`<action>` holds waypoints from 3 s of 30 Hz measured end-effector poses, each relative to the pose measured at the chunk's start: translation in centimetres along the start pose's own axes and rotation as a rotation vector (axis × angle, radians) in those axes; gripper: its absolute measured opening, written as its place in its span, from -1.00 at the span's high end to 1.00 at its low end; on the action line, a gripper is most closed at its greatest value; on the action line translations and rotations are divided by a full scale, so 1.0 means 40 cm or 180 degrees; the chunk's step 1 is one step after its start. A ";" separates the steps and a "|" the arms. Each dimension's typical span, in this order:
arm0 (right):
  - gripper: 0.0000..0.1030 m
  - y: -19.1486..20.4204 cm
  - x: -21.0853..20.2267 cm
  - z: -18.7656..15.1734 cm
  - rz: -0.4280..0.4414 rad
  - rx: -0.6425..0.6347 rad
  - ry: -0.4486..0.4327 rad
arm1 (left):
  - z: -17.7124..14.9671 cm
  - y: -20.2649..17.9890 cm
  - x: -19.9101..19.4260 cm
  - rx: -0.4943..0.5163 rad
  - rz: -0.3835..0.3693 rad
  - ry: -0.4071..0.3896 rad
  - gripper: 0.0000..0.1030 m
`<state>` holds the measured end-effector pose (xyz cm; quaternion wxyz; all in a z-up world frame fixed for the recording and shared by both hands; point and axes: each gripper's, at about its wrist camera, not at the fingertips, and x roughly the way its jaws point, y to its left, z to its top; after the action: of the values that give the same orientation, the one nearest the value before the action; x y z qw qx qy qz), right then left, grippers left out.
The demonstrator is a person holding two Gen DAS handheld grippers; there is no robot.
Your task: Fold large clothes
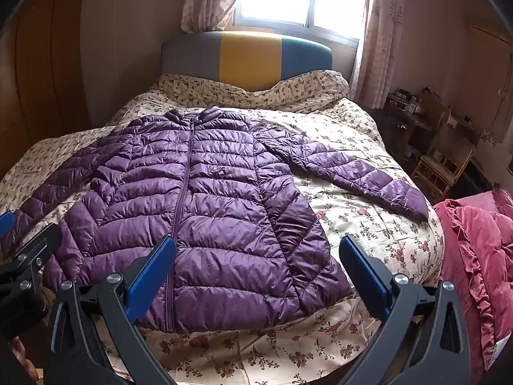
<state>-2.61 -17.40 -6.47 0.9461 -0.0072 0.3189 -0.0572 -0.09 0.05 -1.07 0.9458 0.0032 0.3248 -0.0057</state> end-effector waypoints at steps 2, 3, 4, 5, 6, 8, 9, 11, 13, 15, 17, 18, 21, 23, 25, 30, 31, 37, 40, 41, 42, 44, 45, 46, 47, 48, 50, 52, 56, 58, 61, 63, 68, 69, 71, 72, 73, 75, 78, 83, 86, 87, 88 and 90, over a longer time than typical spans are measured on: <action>-0.96 0.001 0.001 -0.001 -0.0006 0.0005 -0.0004 | 0.005 0.002 0.001 -0.0007 -0.0004 0.0010 -0.94; -0.96 0.002 0.001 -0.002 -0.0015 0.0007 -0.0006 | 0.005 0.001 0.001 -0.0007 0.0002 0.0012 -0.94; -0.96 0.001 -0.002 -0.001 -0.0018 0.0008 -0.0002 | 0.004 0.000 0.001 -0.0005 0.0007 0.0013 -0.94; -0.96 0.001 -0.001 -0.002 -0.0021 0.0011 -0.0001 | 0.004 0.000 0.001 -0.0007 0.0008 0.0016 -0.94; -0.96 -0.001 0.000 -0.001 -0.0022 0.0009 -0.0002 | 0.005 0.001 0.001 -0.0009 0.0005 0.0017 -0.94; -0.96 -0.002 0.001 -0.001 -0.0016 0.0015 0.0004 | 0.004 0.001 0.002 -0.0007 0.0006 0.0018 -0.94; -0.96 -0.002 0.002 -0.001 -0.0016 0.0017 0.0003 | 0.005 0.001 0.002 -0.0007 0.0003 0.0019 -0.94; -0.96 -0.002 0.002 -0.001 -0.0019 0.0013 0.0001 | 0.005 0.001 0.002 -0.0007 0.0005 0.0020 -0.94; -0.96 -0.004 0.001 -0.001 -0.0015 0.0022 0.0002 | 0.003 0.000 0.001 -0.0010 0.0002 0.0018 -0.94; -0.96 -0.001 0.002 -0.002 -0.0022 0.0016 -0.0003 | 0.006 0.002 0.002 -0.0008 0.0005 0.0017 -0.94; -0.96 -0.003 0.001 0.001 -0.0014 0.0015 -0.0003 | 0.001 0.001 0.003 -0.0009 0.0012 0.0006 -0.94; -0.96 -0.004 0.000 0.001 -0.0012 0.0014 -0.0004 | -0.001 0.000 0.003 -0.0011 0.0013 0.0003 -0.94; -0.96 -0.005 0.001 0.001 -0.0011 0.0019 -0.0006 | -0.006 -0.001 0.002 -0.0011 0.0020 -0.0007 -0.94; -0.96 -0.002 0.000 0.001 -0.0016 0.0020 -0.0002 | -0.003 0.003 0.003 -0.0015 0.0015 -0.0002 -0.94; -0.96 -0.003 0.000 0.000 -0.0017 0.0012 -0.0008 | -0.003 0.002 0.003 -0.0017 0.0018 -0.0002 -0.94; -0.96 -0.004 0.000 0.000 -0.0018 0.0018 0.0003 | -0.002 0.003 0.003 -0.0018 0.0013 0.0000 -0.94; -0.96 -0.005 0.000 -0.001 -0.0016 0.0025 0.0002 | 0.000 0.003 0.004 -0.0017 0.0017 0.0003 -0.94; -0.96 -0.005 0.001 -0.003 -0.0025 0.0026 -0.0010 | 0.009 0.007 -0.004 -0.0012 0.0025 -0.0010 -0.94; -0.96 -0.006 0.001 -0.003 -0.0018 0.0031 0.0000 | 0.012 0.007 -0.004 -0.0014 0.0024 -0.0004 -0.94; -0.96 -0.009 0.001 -0.003 -0.0020 0.0035 0.0002 | 0.011 0.007 -0.003 -0.0014 0.0029 -0.0007 -0.94; -0.96 -0.010 0.001 -0.002 -0.0016 0.0036 0.0004 | 0.013 0.005 -0.003 -0.0015 0.0027 -0.0005 -0.94; -0.96 -0.010 0.000 -0.002 -0.0017 0.0041 0.0002 | 0.013 0.005 -0.003 -0.0013 0.0035 -0.0005 -0.94; -0.96 -0.008 0.001 -0.003 -0.0020 0.0034 -0.0002 | 0.014 0.005 -0.004 -0.0014 0.0033 -0.0005 -0.94; -0.96 -0.008 0.001 -0.003 -0.0023 0.0035 -0.0004 | 0.014 0.004 -0.005 -0.0013 0.0037 -0.0006 -0.94; -0.96 -0.010 0.003 -0.003 -0.0022 0.0039 0.0001 | 0.014 0.005 -0.004 -0.0012 0.0040 -0.0007 -0.94; -0.96 -0.010 0.003 -0.003 -0.0016 0.0041 0.0003 | 0.014 0.005 -0.005 -0.0012 0.0040 -0.0013 -0.94; -0.96 -0.011 0.005 -0.003 -0.0010 0.0046 0.0013 | 0.015 0.005 -0.005 -0.0012 0.0045 -0.0019 -0.94; -0.96 -0.013 0.006 -0.004 -0.0010 0.0047 0.0015 | 0.014 0.005 -0.005 -0.0012 0.0046 -0.0015 -0.94; -0.96 -0.015 0.010 -0.007 -0.0007 0.0057 0.0029 | 0.013 0.011 -0.002 -0.0022 0.0053 -0.0006 -0.94; -0.96 -0.017 0.012 -0.008 -0.0007 0.0068 0.0035 | 0.014 0.011 -0.002 -0.0025 0.0060 -0.0003 -0.94; -0.96 -0.019 0.015 -0.010 -0.0010 0.0067 0.0042 | 0.014 0.013 0.000 -0.0027 0.0063 -0.0001 -0.94; -0.96 -0.021 0.019 -0.011 -0.0006 0.0075 0.0054 | 0.014 0.015 0.002 -0.0026 0.0068 0.0007 -0.94; -0.96 -0.024 0.034 -0.013 0.0004 0.0089 0.0105 | 0.012 0.022 0.017 -0.0055 0.0078 0.0057 -0.94; -0.96 -0.026 0.039 -0.013 0.0004 0.0093 0.0121 | 0.011 0.022 0.020 -0.0050 0.0081 0.0064 -0.94; -0.96 -0.028 0.050 -0.012 0.0009 0.0106 0.0157 | 0.010 0.021 0.027 -0.0041 0.0094 0.0078 -0.94; -0.96 -0.030 0.054 -0.011 0.0004 0.0110 0.0167 | 0.010 0.022 0.032 -0.0047 0.0095 0.0093 -0.94; -0.96 -0.034 0.061 -0.010 -0.0002 0.0118 0.0184 | 0.011 0.023 0.039 -0.0056 0.0097 0.0117 -0.94; -0.96 -0.045 0.077 -0.005 -0.0008 0.0166 0.0223 | 0.013 0.024 0.051 -0.0069 0.0097 0.0153 -0.94; -0.96 -0.062 0.107 0.005 -0.0035 0.0201 0.0278 | 0.017 0.027 0.073 -0.0094 0.0127 0.0189 -0.94; -0.96 -0.114 0.182 0.012 -0.0119 0.0348 0.0459 | 0.030 0.020 0.137 -0.0058 0.0082 0.0341 -0.94; -0.96 -0.159 0.236 0.018 -0.0225 0.0457 0.0569 | 0.042 0.011 0.185 0.0033 0.0046 0.0426 -0.94; -0.96 -0.170 0.250 0.020 -0.0261 0.0476 0.0595 | 0.046 0.009 0.200 0.0051 0.0029 0.0454 -0.94; -0.96 -0.188 0.272 0.022 -0.0303 0.0501 0.0641 | 0.053 0.008 0.221 0.0071 0.0012 0.0494 -0.94; -0.96 -0.233 0.316 0.029 -0.0377 0.0600 0.0723 | 0.068 0.010 0.262 0.0101 -0.0041 0.0559 -0.94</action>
<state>7.13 -28.12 -12.71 0.8953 0.0693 0.4161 -0.1430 9.86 0.35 -5.37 0.9134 0.0166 0.4064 -0.0167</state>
